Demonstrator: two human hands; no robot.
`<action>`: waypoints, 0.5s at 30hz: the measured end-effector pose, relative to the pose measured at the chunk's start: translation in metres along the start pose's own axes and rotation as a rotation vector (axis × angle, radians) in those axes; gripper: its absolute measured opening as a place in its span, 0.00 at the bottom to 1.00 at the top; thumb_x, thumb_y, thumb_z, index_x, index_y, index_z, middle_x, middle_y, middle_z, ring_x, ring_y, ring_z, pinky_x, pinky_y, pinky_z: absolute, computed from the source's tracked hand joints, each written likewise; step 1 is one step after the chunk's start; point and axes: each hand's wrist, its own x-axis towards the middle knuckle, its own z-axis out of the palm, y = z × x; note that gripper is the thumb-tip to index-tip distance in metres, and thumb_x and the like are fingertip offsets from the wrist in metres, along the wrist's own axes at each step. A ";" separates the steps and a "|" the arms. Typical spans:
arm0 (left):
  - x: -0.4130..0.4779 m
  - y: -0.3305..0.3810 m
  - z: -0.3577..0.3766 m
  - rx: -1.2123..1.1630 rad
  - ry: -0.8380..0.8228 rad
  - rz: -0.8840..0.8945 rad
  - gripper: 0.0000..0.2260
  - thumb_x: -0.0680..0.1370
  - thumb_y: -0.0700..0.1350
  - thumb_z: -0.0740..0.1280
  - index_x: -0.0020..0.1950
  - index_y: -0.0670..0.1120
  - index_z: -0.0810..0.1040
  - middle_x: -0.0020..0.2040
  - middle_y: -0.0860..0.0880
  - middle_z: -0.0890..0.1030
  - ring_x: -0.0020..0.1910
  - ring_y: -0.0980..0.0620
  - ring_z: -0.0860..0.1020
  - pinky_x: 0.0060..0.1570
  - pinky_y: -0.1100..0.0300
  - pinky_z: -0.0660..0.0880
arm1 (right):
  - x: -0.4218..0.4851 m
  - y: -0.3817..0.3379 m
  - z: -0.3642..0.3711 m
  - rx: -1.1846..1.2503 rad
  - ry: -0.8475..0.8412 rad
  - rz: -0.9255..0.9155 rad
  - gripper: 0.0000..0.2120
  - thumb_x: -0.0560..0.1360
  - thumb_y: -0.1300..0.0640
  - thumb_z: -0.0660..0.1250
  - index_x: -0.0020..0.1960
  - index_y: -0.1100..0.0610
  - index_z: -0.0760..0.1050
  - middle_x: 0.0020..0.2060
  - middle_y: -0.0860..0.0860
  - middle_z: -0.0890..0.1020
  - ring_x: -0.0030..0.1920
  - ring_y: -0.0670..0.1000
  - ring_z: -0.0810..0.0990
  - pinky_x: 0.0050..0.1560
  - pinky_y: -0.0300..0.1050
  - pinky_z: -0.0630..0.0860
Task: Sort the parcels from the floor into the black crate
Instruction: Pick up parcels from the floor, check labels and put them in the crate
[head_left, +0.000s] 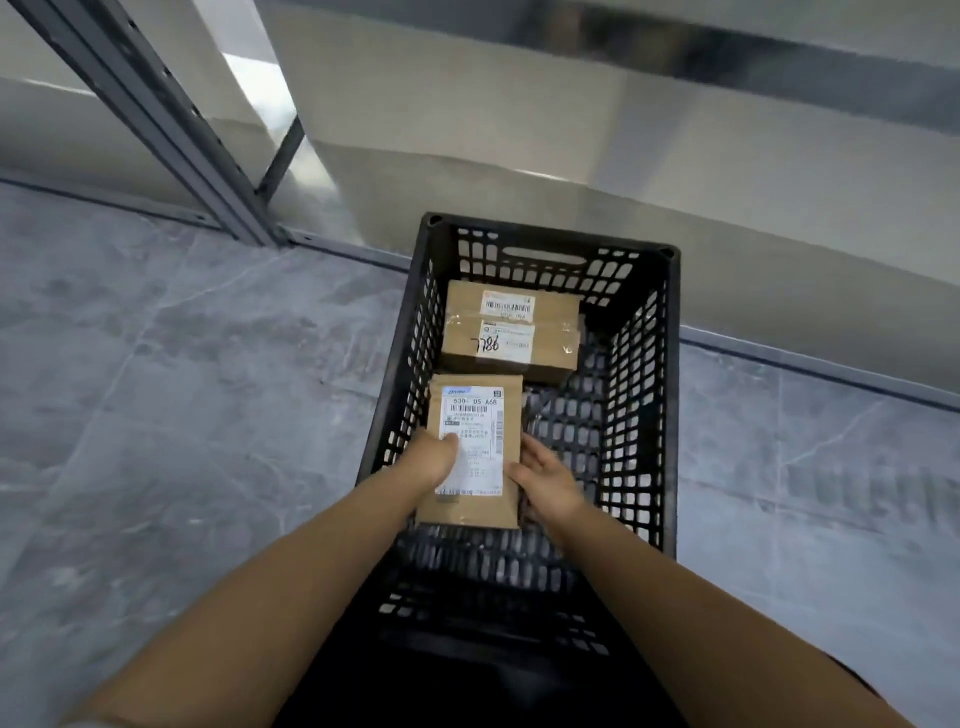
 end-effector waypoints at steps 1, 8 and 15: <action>0.008 0.004 0.001 -0.004 0.036 -0.018 0.20 0.81 0.45 0.56 0.71 0.39 0.62 0.64 0.39 0.74 0.60 0.40 0.76 0.60 0.48 0.74 | 0.008 0.004 0.003 0.021 -0.003 0.001 0.30 0.76 0.64 0.65 0.75 0.53 0.59 0.69 0.52 0.72 0.65 0.53 0.74 0.61 0.52 0.74; 0.048 0.008 0.005 -0.047 0.137 0.052 0.18 0.79 0.39 0.57 0.70 0.42 0.62 0.64 0.42 0.74 0.60 0.41 0.75 0.54 0.53 0.74 | 0.049 0.008 0.018 0.057 0.007 -0.014 0.31 0.76 0.62 0.66 0.75 0.50 0.59 0.69 0.49 0.72 0.66 0.52 0.73 0.59 0.52 0.75; 0.055 0.003 0.026 0.212 0.277 0.046 0.32 0.77 0.43 0.64 0.76 0.43 0.50 0.75 0.43 0.57 0.73 0.42 0.58 0.70 0.46 0.62 | 0.063 0.021 0.020 0.032 0.031 -0.020 0.28 0.77 0.62 0.63 0.75 0.49 0.61 0.68 0.47 0.73 0.64 0.51 0.74 0.52 0.44 0.73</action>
